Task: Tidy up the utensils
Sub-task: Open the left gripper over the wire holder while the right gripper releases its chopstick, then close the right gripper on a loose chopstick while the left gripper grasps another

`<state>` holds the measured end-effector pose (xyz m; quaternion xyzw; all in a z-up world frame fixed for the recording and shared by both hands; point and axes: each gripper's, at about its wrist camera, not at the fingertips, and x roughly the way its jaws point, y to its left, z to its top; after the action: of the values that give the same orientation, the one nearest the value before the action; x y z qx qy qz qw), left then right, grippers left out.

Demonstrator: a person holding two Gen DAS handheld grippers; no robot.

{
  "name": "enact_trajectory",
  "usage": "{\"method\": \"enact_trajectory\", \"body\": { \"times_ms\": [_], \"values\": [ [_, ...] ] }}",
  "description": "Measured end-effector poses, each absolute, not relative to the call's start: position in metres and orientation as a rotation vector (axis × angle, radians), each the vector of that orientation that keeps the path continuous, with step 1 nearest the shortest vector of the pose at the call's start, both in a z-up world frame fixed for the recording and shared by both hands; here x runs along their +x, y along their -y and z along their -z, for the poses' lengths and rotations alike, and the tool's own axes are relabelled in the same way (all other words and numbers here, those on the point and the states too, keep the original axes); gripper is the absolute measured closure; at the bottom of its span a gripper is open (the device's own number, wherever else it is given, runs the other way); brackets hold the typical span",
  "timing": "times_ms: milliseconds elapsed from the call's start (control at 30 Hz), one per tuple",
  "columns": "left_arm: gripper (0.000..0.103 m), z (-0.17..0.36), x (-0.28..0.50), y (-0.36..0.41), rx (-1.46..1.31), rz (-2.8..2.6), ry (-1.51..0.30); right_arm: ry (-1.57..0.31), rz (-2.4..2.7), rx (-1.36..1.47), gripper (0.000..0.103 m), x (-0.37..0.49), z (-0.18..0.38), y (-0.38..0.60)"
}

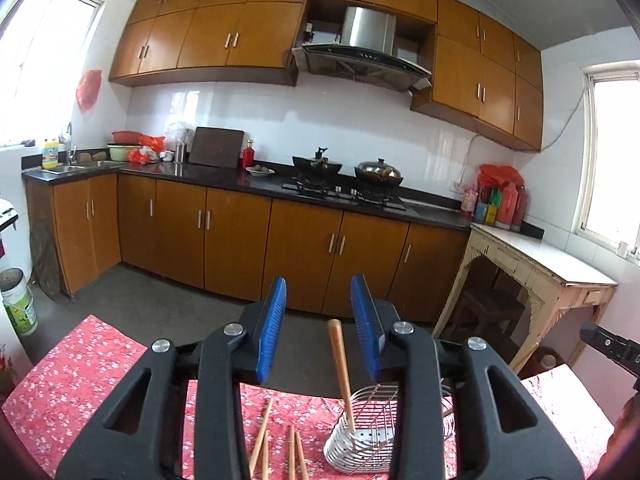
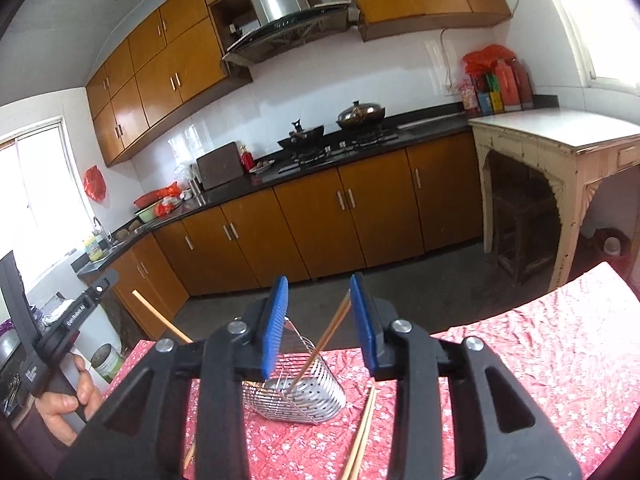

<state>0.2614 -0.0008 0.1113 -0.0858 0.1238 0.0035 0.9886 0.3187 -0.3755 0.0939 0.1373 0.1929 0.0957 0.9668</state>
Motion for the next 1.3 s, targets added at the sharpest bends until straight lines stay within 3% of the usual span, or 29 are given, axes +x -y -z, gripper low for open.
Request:
{"method": "enact_trajectory", "body": {
  "times_ms": [233, 667, 1000, 1067, 1100, 1300],
  "values": [
    [0.063, -0.099, 0.229, -0.03, -0.158, -0.04, -0.251, -0.457, -0.112, 0.238, 0.07, 0.285, -0.058, 0.396],
    [0.061, 0.055, 0.224, -0.078, -0.044, -0.114, -0.633, -0.846, -0.028, 0.149, 0.078, 0.292, 0.104, 0.397],
    [0.061, 0.093, 0.217, -0.07, -0.049, -0.053, -0.749, -0.895, 0.002, 0.077, 0.079, 0.291, 0.135, 0.389],
    [0.061, 0.094, 0.217, -0.066, -0.044, -0.037, -0.761, -0.891, 0.019, 0.054, 0.085, 0.291, 0.137, 0.388],
    [0.061, 0.097, 0.216, -0.065, -0.042, -0.031, -0.765, -0.888, 0.031, 0.047, 0.095, 0.29, 0.136, 0.39],
    [0.061, 0.104, 0.217, -0.053, -0.039, 0.033, -0.799, -0.879, 0.093, 0.173, 0.095, 0.291, 0.135, 0.422]
  ]
}}
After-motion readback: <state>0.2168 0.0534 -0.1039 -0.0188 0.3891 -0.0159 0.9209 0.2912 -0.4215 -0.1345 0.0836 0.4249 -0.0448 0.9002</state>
